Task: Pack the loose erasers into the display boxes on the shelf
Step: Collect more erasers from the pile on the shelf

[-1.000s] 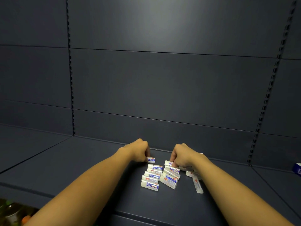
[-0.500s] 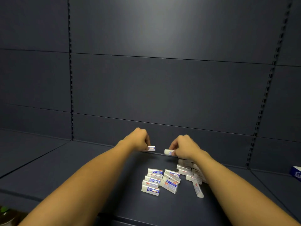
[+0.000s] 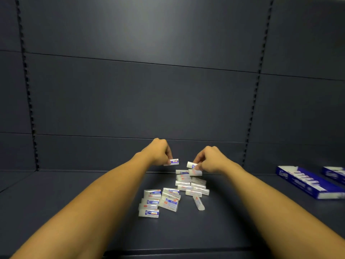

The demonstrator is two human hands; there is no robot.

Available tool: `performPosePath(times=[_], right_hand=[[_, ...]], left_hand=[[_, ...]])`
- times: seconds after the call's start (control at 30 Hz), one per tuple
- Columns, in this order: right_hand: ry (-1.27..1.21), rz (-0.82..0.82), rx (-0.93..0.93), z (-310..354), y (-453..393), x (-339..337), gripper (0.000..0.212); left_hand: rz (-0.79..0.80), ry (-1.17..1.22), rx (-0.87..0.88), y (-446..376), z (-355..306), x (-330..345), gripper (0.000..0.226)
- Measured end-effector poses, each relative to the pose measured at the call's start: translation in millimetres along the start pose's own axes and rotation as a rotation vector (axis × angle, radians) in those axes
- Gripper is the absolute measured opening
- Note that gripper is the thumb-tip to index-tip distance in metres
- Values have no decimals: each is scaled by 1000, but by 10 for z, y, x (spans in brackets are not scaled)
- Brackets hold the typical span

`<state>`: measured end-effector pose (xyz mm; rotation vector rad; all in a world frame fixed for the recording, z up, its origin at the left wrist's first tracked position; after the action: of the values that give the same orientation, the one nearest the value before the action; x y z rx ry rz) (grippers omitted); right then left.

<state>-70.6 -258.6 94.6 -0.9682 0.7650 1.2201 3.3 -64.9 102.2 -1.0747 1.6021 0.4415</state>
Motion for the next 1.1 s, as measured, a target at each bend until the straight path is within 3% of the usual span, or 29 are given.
performPosePath(times=[0.57, 1.1], right_hand=[[-24, -101, 262, -1283, 1170, -773, 12], [-131, -87, 313, -2615, 2134, -1589, 15]], left_hand=[[135, 10, 227, -107, -1672, 664, 9], [128, 11, 190, -18, -3411, 1180, 9]])
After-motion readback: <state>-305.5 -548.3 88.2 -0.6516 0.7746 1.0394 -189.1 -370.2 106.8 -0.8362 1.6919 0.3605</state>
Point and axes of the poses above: each hand's wrist, its own y-axis away from the middle knuckle, its own x-axis out of the palm, z = x × y, the point moved 5 cm from there along -y, towards the middle knuckle
